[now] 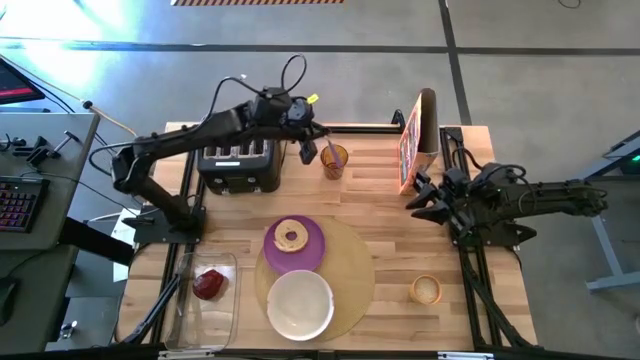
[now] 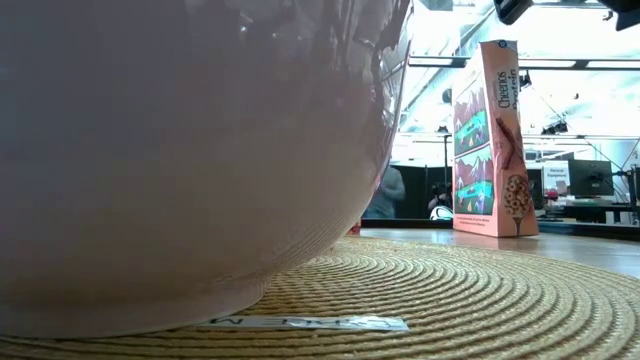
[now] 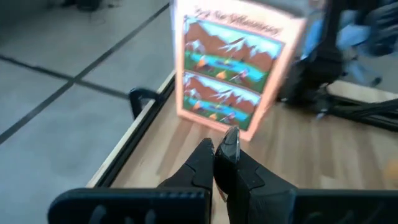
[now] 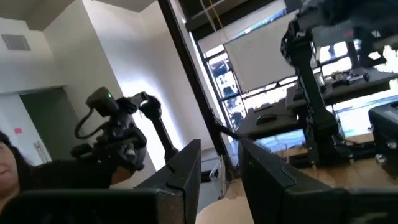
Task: Arrange a breakfast setting
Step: Put the spoon from the glass onto the placemat to the right of the white bowl
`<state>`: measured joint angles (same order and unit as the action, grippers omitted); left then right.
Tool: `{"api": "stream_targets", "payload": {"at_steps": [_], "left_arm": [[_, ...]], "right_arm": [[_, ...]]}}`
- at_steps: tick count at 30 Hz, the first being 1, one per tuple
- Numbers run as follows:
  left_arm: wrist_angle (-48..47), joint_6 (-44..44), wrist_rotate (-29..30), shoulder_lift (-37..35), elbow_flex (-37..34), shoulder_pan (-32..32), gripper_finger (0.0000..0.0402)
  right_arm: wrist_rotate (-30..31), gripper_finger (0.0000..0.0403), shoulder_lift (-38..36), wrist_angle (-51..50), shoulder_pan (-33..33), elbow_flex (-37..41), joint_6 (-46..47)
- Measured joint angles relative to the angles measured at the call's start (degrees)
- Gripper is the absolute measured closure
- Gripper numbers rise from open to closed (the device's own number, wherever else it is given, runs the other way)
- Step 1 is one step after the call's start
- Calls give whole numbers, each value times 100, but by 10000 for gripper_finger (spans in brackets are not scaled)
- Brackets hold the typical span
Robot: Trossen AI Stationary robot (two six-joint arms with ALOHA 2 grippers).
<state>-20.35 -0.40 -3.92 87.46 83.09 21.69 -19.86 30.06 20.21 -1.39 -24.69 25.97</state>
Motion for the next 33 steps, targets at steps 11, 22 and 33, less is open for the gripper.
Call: {"api": "stream_targets", "payload": {"at_steps": [11, 22, 33], "left_arm": [[-19, -106, 0, -7, 2, -822, 398], [69, -480, 1, 45, 2, -1585, 398], [721, -693, 2, 588, 3, -2292, 398]], "right_arm": [[590, 292, 806, -28, -838, 0, -515], [1777, 261, 1336, 146, -1415, 0, -450], [2906, 261, 2184, 540, -1756, 0, 101]]}}
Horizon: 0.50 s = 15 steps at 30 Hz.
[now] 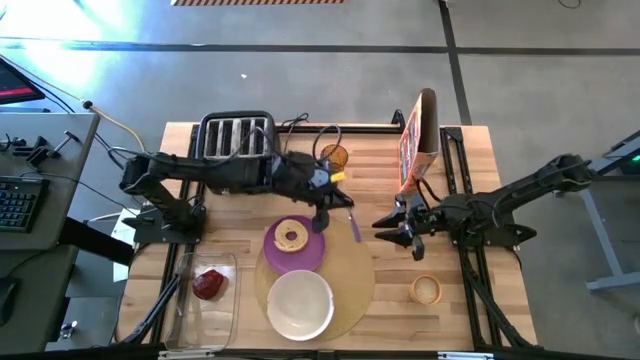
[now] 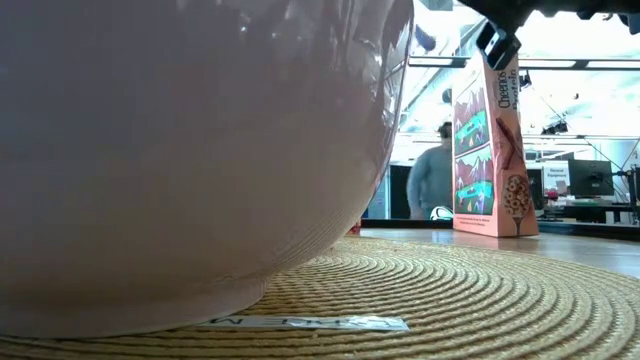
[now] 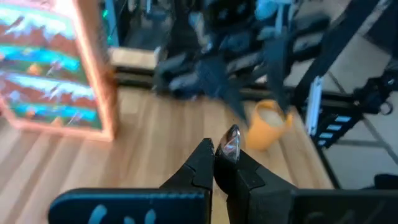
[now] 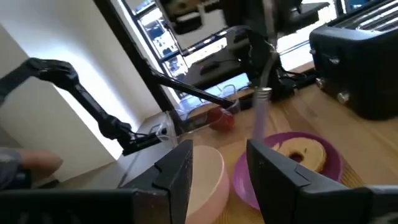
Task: Arrange a breakfast setting
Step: Put the spoon from the glass onto the placemat to the right of the white bowl
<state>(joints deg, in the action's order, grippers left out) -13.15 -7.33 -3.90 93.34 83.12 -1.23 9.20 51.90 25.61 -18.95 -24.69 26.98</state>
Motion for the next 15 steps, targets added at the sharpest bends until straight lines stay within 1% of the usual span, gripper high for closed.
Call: {"api": "stream_targets", "payload": {"at_steps": [3, 6, 9, 15], "left_arm": [[90, -16, 0, 152, 1, -136, 398], [195, -144, -2, 300, -1, -226, 398], [394, -239, 2, 430, 6, -291, 398], [406, -546, 4, 562, 3, -389, 398]], "right_arm": [[74, 261, 244, 291, -92, 0, 26], [176, 261, 457, 439, -204, 0, 241], [292, 261, 655, 446, -347, 0, 432], [606, 261, 1092, 682, -648, 0, 767]]}}
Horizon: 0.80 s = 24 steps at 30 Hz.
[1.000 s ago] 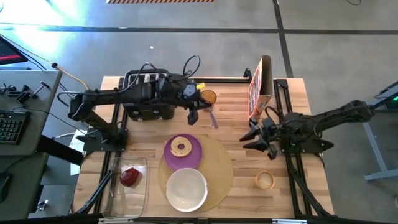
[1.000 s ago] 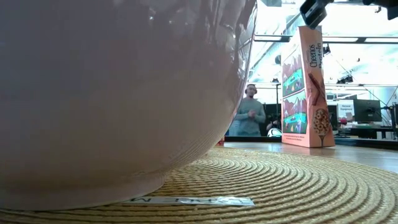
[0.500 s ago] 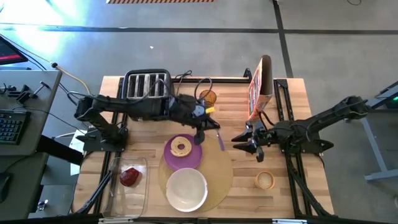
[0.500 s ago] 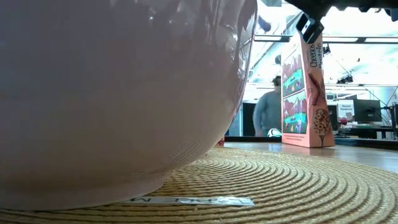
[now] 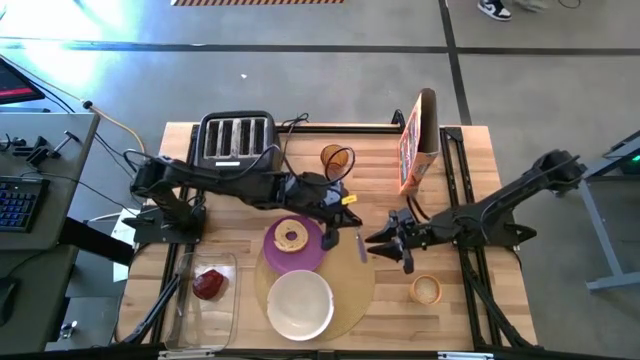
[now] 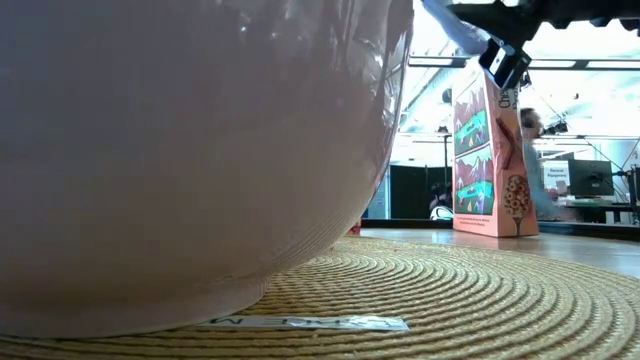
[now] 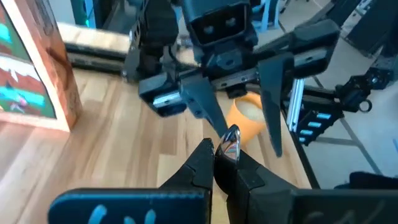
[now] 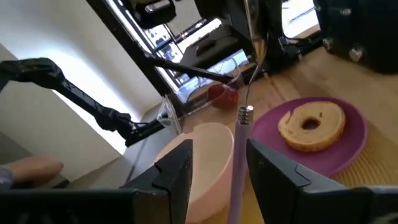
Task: Arrange a breakfast setting
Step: Put the spoon from the glass onto the placemat to the right of the white bowl
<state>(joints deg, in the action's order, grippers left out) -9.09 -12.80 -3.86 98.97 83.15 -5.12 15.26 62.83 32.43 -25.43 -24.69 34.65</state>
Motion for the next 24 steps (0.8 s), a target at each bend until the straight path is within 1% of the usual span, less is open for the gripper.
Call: {"api": "stream_targets", "payload": {"at_steps": [7, 12, 16, 20, 24], "left_arm": [[79, -170, 4, -1, -2, -60, 398], [231, -210, 3, -5, -2, -69, 398], [272, -210, 3, -3, -2, -69, 398], [255, -210, 3, -3, -2, -69, 398], [247, -208, 3, -3, -2, -69, 398]], "right_arm": [[427, 261, 454, 336, -174, 0, 140], [431, 261, 720, 783, -173, 0, 137], [431, 264, 780, 877, -175, 0, 115], [431, 291, 778, 901, -172, 0, 116], [431, 336, 778, 902, -175, 0, 138]]}}
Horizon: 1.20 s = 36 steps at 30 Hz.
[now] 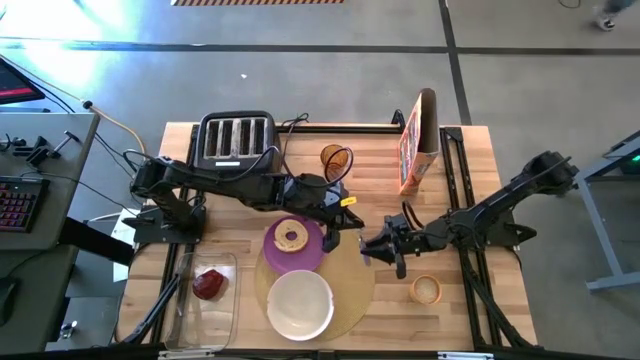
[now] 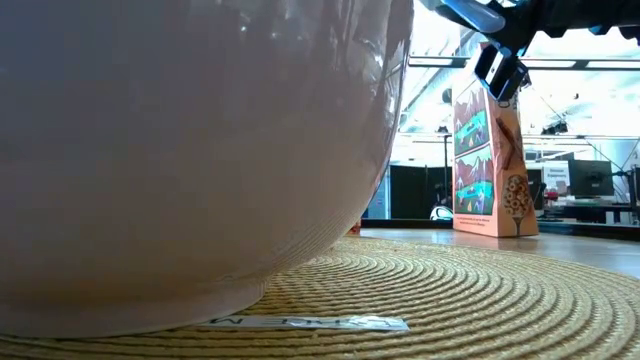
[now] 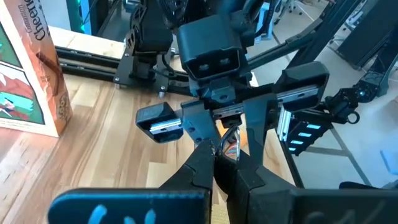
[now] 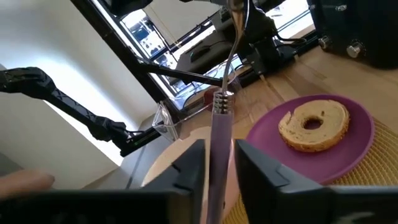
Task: Arrange a breakfast setting
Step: Put the spoon from the glass onto the placemat to the right of the white bowl
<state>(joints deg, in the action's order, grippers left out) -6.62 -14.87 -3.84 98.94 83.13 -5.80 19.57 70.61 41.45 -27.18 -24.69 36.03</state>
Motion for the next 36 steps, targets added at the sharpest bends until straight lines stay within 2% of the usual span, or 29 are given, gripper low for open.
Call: {"api": "stream_targets", "payload": {"at_steps": [4, 6, 12, 28, 36], "left_arm": [[-6, 4, 1, 0, 0, 4, 398], [-12, 2, 11, 0, 0, 4, 398], [-5, 0, 7, 0, 0, 4, 392], [15, 453, -15, 0, 0, 0, 327], [-91, 400, -385, -165, -4, 7, 305]], "right_arm": [[4, 385, 0, 1, 0, 0, 73], [14, 394, 0, -1, 0, 0, 143], [13, 390, -4, -2, 0, 0, 293], [-1, 398, -4, 7, 0, 0, 422], [-22, 399, -68, 17, -18, 0, 435]]}}
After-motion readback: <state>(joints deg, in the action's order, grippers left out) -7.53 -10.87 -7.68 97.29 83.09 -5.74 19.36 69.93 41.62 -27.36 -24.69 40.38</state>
